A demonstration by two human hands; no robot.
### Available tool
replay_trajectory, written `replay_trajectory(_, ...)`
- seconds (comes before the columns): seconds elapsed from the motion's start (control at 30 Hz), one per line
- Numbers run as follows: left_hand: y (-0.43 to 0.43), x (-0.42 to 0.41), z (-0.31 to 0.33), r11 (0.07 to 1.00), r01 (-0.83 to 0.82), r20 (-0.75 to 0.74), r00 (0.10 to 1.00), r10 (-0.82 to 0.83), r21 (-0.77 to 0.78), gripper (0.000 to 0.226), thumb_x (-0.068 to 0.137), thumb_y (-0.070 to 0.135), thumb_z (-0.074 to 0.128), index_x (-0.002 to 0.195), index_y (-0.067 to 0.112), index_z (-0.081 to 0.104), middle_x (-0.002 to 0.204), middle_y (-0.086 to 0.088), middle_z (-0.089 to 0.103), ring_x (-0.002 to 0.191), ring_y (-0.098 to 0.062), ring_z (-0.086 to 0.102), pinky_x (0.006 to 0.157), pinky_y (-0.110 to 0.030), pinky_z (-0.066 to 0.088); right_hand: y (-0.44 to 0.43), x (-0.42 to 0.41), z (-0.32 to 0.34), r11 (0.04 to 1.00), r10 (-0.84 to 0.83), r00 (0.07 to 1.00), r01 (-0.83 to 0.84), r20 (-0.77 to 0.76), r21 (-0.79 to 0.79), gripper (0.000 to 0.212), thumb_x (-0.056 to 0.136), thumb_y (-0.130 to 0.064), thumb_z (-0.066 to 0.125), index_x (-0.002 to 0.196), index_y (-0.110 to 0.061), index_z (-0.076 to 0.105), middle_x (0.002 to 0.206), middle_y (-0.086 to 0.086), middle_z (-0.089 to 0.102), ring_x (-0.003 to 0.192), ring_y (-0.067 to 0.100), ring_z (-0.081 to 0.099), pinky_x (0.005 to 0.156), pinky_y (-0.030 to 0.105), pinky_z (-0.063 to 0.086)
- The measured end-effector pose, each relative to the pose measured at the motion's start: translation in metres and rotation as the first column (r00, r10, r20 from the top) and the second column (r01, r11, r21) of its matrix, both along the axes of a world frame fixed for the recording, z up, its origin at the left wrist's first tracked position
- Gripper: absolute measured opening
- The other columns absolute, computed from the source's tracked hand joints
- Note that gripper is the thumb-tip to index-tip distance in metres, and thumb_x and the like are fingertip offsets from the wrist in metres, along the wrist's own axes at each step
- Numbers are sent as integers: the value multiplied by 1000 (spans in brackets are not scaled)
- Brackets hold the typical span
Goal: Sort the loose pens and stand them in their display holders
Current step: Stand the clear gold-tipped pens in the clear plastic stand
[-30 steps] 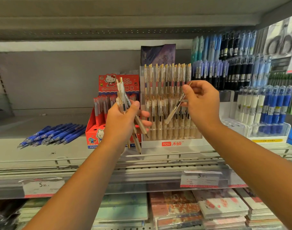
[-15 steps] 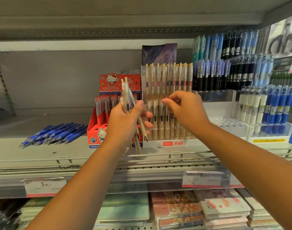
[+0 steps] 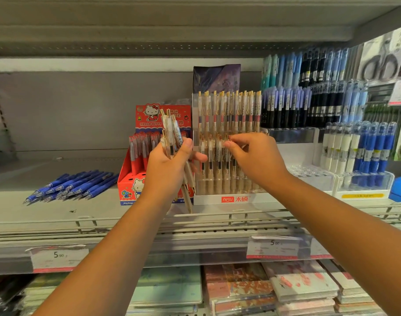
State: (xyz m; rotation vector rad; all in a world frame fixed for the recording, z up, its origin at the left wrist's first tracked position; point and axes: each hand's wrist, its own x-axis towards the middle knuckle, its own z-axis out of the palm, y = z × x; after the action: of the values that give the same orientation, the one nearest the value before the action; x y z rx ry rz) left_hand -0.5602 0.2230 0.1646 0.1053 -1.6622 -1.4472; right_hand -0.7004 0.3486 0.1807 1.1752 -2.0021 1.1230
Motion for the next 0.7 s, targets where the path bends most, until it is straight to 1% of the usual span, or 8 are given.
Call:
replay_trajectory(0.1, 1, 0, -1, 999, -19, 21, 1000, 20, -40, 13, 100, 39, 53, 105, 28, 57, 82, 3, 77, 68, -1, 69, 52, -17, 51, 0, 3, 1, 999, -41, 999, 41, 19, -10, 20, 96, -34, 60, 98, -18, 72, 86, -6, 66, 74, 5, 57, 71, 27, 49)
replay_trajectory(0.2, 1, 1, -1, 998, -10, 29, 1000, 12, -69, 15, 100, 41, 53, 108, 29, 57, 83, 4, 77, 60, 4, 65, 52, -18, 50, -1, 13, 2, 995, -67, 997, 70, 46, -70, 29, 94, -33, 60, 117, -17, 63, 111, -5, 60, 96, 8, 53, 84, 24, 42)
replay_trajectory(0.23, 1, 1, -1, 998, 2, 20, 1000, -1, -63, 15, 100, 40, 53, 109, 29, 58, 83, 3, 77, 60, 3, 65, 52, -18, 51, -1, 19, 4, 993, -33, 998, 39, 50, -113, 30, 94, -31, 60, 122, -18, 60, 114, -6, 57, 97, 6, 52, 85, 23, 42)
replay_trajectory(0.33, 0, 0, -1, 998, 34, 0, 999, -34, -51, 15, 100, 39, 54, 110, 30, 59, 85, 1, 78, 72, -6, 71, 54, -19, 53, -4, 38, 10, 971, 161, 984, -143, 80, -194, 20, 93, -23, 63, 112, -23, 61, 106, -8, 60, 83, 3, 56, 75, 17, 47)
replay_trajectory(0.43, 0, 0, -2, 999, 16, -43, 999, -17, -31, 9, 99, 34, 56, 104, 28, 62, 82, 7, 77, 76, -5, 72, 57, -16, 53, -8, 51, 12, 936, 332, 932, -307, 145, -171, 18, 90, -19, 66, 107, -24, 61, 96, -10, 63, 83, 4, 60, 69, 11, 51)
replay_trajectory(0.57, -4, -3, -3, 998, -68, -52, 996, 67, -10, 6, 96, 38, 59, 96, 34, 63, 85, 18, 75, 83, -1, 71, 71, -25, 53, -12, 56, 13, 936, 348, 921, -331, 172, -123, 28, 84, -16, 71, 108, -26, 61, 97, -12, 62, 85, 5, 62, 72, 16, 55)
replay_trajectory(0.63, -4, -3, -3, 999, -46, -43, 998, 45, -19, 6, 96, 39, 60, 96, 34, 64, 86, 17, 75, 84, -2, 71, 69, -21, 54, -12, 55, 13, 929, 370, 908, -354, 197, -108, 32, 84, -16, 73, 112, -24, 60, 99, -12, 62, 87, 6, 61, 71, 18, 53)
replay_trajectory(0.7, -3, -2, -2, 999, 0, -35, 999, -2, -46, 10, 93, 40, 61, 97, 32, 66, 85, 13, 76, 83, -4, 72, 65, -17, 55, -13, 55, 13, 916, 401, 880, -391, 253, -90, 35, 87, -14, 69, 120, -21, 59, 101, -11, 65, 94, 6, 61, 78, 22, 52)
